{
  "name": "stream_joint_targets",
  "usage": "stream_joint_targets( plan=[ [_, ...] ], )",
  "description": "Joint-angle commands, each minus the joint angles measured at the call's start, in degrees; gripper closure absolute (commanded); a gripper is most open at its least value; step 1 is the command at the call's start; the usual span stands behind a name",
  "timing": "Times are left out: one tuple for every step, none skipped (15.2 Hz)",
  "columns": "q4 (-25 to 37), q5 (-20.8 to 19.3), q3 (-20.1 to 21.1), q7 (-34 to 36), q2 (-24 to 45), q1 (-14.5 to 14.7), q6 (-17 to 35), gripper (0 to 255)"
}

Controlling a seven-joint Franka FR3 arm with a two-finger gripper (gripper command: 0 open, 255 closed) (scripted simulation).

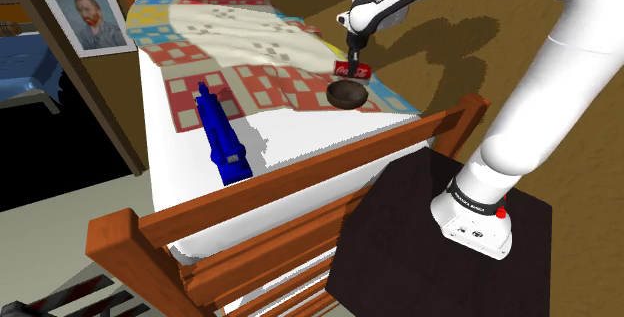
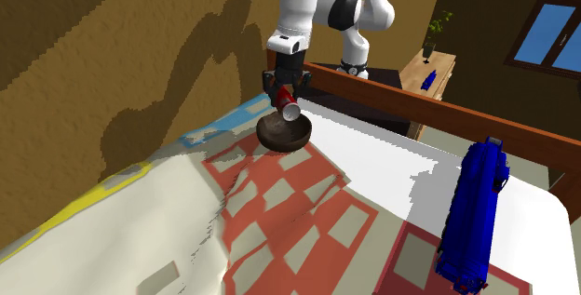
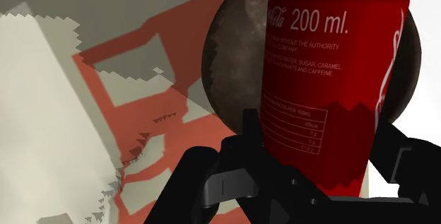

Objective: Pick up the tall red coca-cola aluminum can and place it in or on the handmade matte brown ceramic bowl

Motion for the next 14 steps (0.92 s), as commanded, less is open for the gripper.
stream_joint_targets(
  plan=[
    [-0.35,0.07,0.05,0.19,1.02,0.04,1.39,255],
    [-0.64,0.10,0.05,0.21,1.47,0.03,2.13,255],
    [-0.91,0.13,0.05,0.23,1.94,0.01,2.87,255],
    [-1.17,0.16,0.05,0.25,2.41,-0.01,3.60,255],
    [-1.42,0.20,0.05,0.27,2.90,-0.03,4.33,255],
    [-1.66,0.23,0.05,0.29,3.40,-0.05,5.07,255],
    [-1.89,0.27,0.05,0.30,3.90,-0.07,5.80,255],
    [-2.10,0.32,0.06,0.32,4.42,-0.09,6.52,255],
    [-2.30,0.36,0.07,0.33,4.95,-0.11,7.25,255],
    [-2.56,0.43,0.08,0.35,5.72,-0.14,8.28,255],
    [-2.57,0.43,0.08,0.35,5.71,-0.15,8.28,255],
    [-2.57,0.43,0.08,0.35,5.72,-0.15,8.28,255],
    [-2.56,0.43,0.09,0.35,5.72,-0.15,8.28,255],
    [-2.56,0.43,0.09,0.35,5.72,-0.15,8.28,255]
  ],
)
